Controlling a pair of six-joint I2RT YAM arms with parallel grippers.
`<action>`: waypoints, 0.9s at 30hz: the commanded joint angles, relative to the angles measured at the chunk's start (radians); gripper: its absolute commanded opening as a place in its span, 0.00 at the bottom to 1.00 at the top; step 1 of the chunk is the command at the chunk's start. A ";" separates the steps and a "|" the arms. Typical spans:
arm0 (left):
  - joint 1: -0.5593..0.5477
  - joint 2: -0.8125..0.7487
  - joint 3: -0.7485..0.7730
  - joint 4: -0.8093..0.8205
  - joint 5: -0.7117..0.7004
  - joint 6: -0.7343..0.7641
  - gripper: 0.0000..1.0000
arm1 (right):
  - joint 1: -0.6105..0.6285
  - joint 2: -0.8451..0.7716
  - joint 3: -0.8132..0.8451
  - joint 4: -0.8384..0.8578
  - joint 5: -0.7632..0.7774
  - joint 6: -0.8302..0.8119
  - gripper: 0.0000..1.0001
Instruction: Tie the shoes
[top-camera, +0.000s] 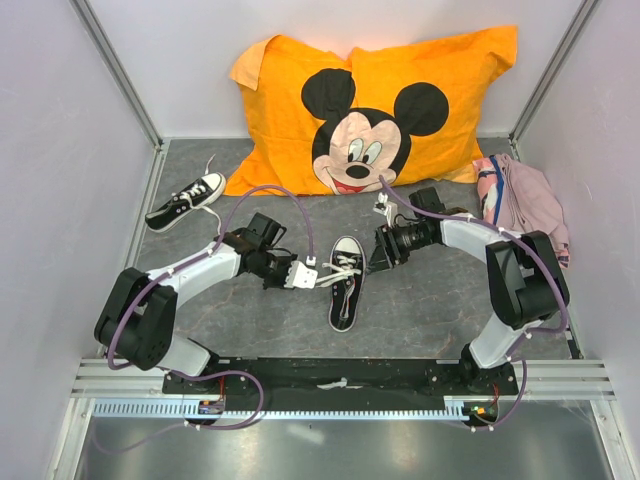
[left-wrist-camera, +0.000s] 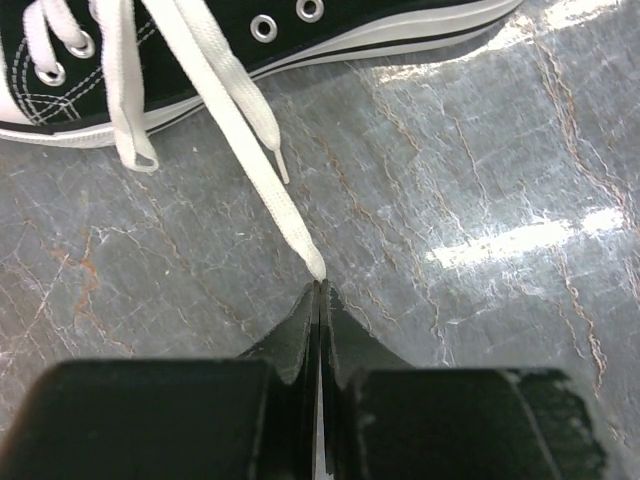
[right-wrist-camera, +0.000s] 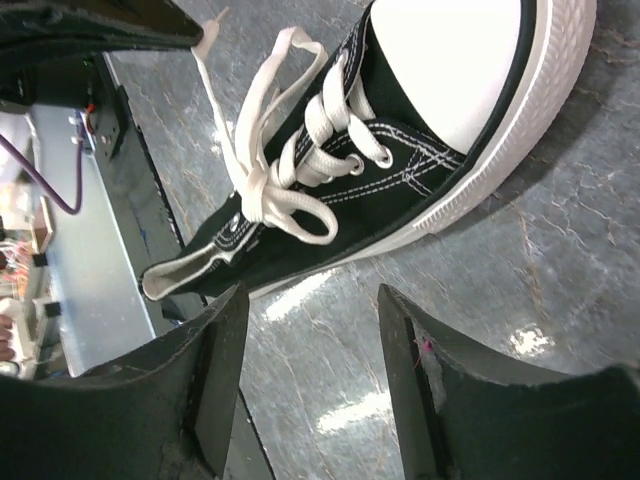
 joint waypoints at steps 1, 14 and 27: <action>0.006 -0.017 -0.011 -0.020 0.000 0.071 0.02 | 0.015 0.016 0.028 0.090 -0.046 0.078 0.64; 0.011 0.023 -0.006 -0.034 -0.007 0.118 0.02 | 0.072 0.077 0.054 0.130 -0.038 0.070 0.63; 0.012 0.060 0.026 -0.028 0.023 0.112 0.04 | 0.077 0.076 0.061 0.139 -0.055 0.069 0.19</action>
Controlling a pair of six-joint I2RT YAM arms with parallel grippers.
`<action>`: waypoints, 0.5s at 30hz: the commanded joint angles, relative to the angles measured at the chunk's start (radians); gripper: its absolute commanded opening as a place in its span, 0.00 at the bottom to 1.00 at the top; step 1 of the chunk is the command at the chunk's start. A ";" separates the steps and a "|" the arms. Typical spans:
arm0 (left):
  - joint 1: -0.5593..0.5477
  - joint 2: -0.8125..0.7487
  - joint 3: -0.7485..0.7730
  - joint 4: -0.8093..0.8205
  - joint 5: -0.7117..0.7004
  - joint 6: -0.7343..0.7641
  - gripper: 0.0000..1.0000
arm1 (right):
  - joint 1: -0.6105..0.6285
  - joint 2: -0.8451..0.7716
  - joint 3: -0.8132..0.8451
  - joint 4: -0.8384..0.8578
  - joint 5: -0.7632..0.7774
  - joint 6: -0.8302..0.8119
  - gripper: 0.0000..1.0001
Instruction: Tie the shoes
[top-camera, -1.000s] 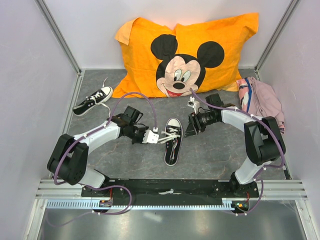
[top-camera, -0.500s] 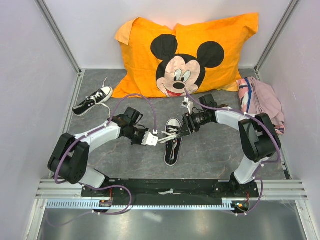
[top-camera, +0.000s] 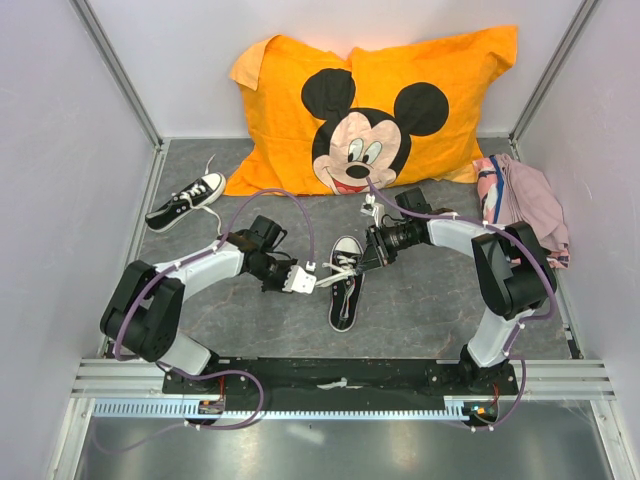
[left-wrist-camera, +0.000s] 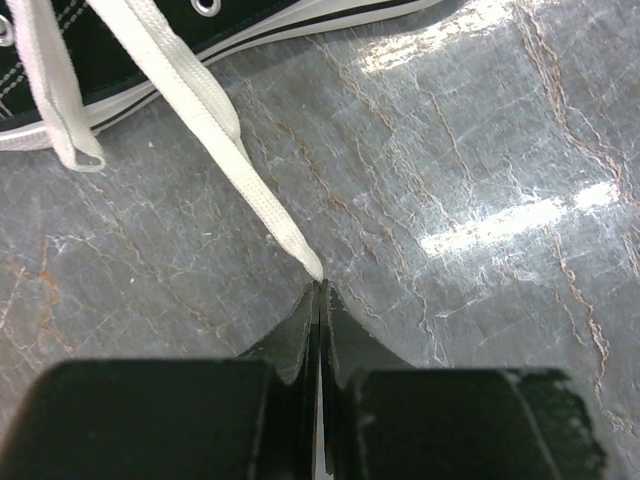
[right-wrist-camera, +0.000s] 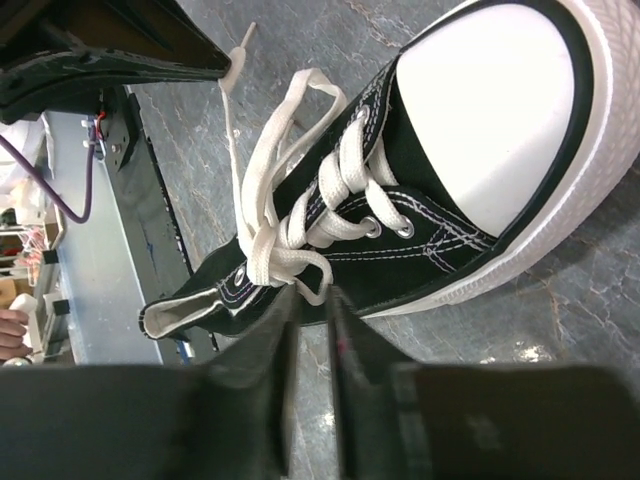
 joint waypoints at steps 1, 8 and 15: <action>0.009 0.015 0.039 0.004 0.031 0.012 0.11 | 0.004 -0.014 0.032 0.028 -0.034 -0.010 0.06; 0.042 -0.019 0.070 0.172 0.107 -0.153 0.42 | 0.004 -0.048 0.030 0.018 -0.005 -0.009 0.00; 0.012 0.002 0.075 0.378 0.127 -0.186 0.48 | 0.003 -0.072 0.043 -0.006 0.023 -0.013 0.00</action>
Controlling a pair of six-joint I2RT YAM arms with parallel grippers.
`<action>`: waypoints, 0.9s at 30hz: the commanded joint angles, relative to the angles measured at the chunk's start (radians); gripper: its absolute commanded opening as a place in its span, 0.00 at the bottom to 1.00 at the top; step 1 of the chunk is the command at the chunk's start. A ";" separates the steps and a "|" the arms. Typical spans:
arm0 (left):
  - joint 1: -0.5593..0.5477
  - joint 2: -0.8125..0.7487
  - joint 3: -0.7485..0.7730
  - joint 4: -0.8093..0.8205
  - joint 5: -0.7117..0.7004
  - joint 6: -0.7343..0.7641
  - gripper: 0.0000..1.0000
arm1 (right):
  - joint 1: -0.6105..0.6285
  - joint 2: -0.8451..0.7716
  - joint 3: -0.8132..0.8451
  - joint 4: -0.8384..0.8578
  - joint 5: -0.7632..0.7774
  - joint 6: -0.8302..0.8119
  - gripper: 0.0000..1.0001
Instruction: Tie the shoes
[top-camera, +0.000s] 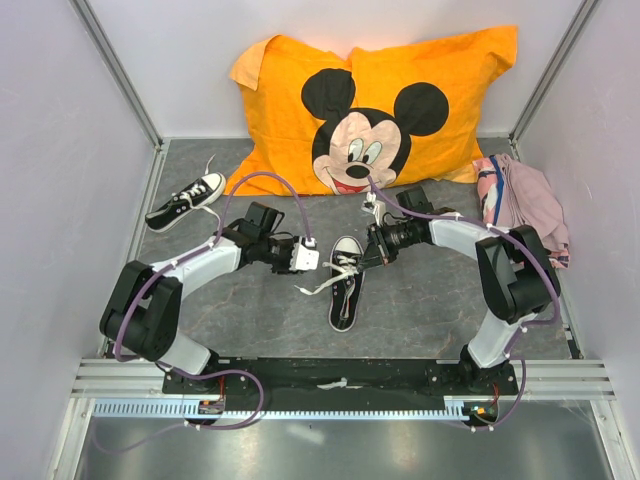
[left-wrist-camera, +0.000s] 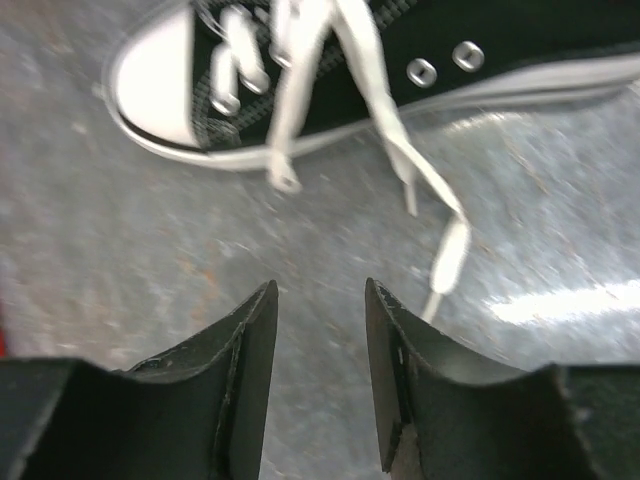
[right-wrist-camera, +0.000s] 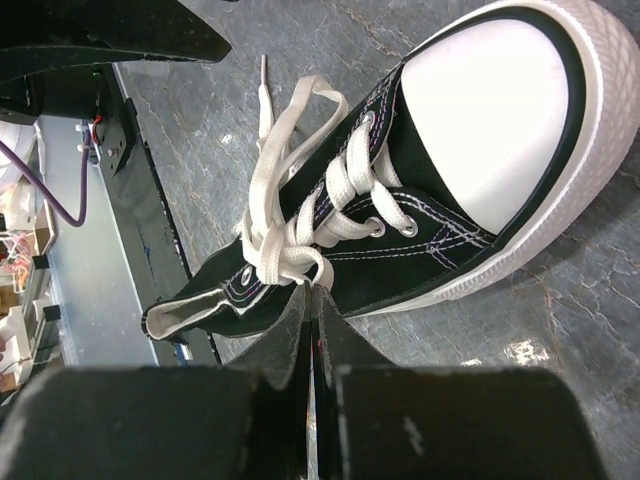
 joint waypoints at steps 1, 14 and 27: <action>-0.038 0.006 0.047 0.181 0.040 -0.056 0.48 | 0.004 -0.050 0.044 -0.007 0.012 -0.018 0.00; -0.145 0.112 0.105 0.225 0.054 -0.031 0.50 | 0.001 -0.078 0.055 -0.058 0.040 -0.046 0.00; -0.196 0.158 0.137 0.216 0.060 -0.019 0.39 | 0.003 -0.086 0.061 -0.073 0.046 -0.057 0.00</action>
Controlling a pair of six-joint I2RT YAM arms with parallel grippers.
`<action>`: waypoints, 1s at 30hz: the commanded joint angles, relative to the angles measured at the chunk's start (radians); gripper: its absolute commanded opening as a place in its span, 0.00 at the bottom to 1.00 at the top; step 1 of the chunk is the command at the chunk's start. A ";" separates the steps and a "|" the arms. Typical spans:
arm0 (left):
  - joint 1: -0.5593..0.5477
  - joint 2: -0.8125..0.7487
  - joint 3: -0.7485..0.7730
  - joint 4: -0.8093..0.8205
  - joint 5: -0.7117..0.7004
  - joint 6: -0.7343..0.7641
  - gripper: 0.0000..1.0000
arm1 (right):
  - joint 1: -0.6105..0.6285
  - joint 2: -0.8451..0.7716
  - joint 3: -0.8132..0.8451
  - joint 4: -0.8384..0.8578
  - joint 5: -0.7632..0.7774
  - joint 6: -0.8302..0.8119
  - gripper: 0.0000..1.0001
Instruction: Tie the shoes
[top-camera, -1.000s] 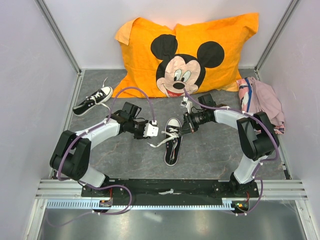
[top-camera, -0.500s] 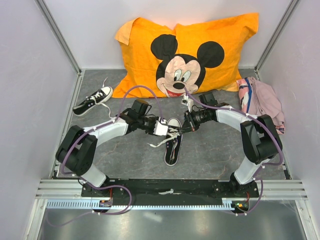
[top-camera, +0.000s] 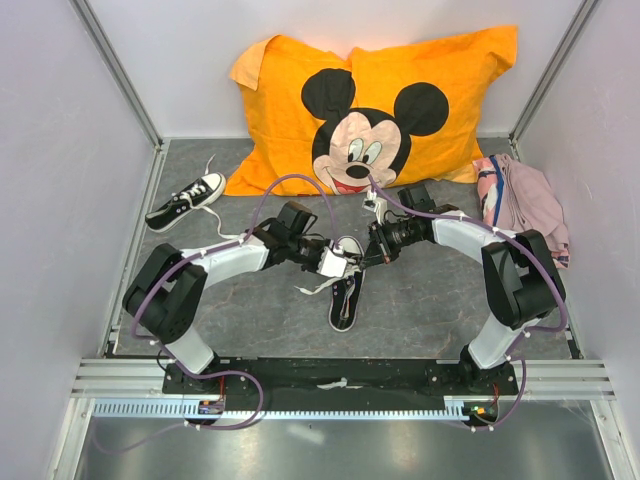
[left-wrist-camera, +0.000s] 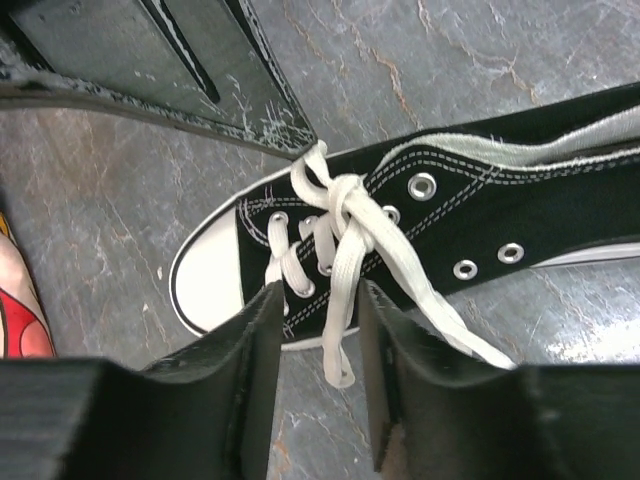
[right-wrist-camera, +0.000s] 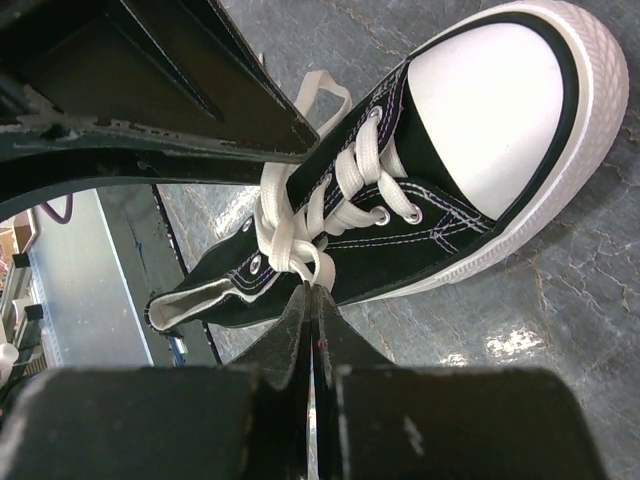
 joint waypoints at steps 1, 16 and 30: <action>-0.012 0.015 0.044 0.010 0.035 0.010 0.30 | 0.001 -0.040 0.042 -0.010 0.004 -0.029 0.00; -0.019 0.018 0.032 -0.038 0.003 0.061 0.12 | -0.002 -0.039 0.064 -0.048 0.010 -0.047 0.00; 0.004 -0.046 -0.020 -0.091 -0.028 0.058 0.02 | -0.075 -0.057 0.067 -0.171 0.069 -0.178 0.00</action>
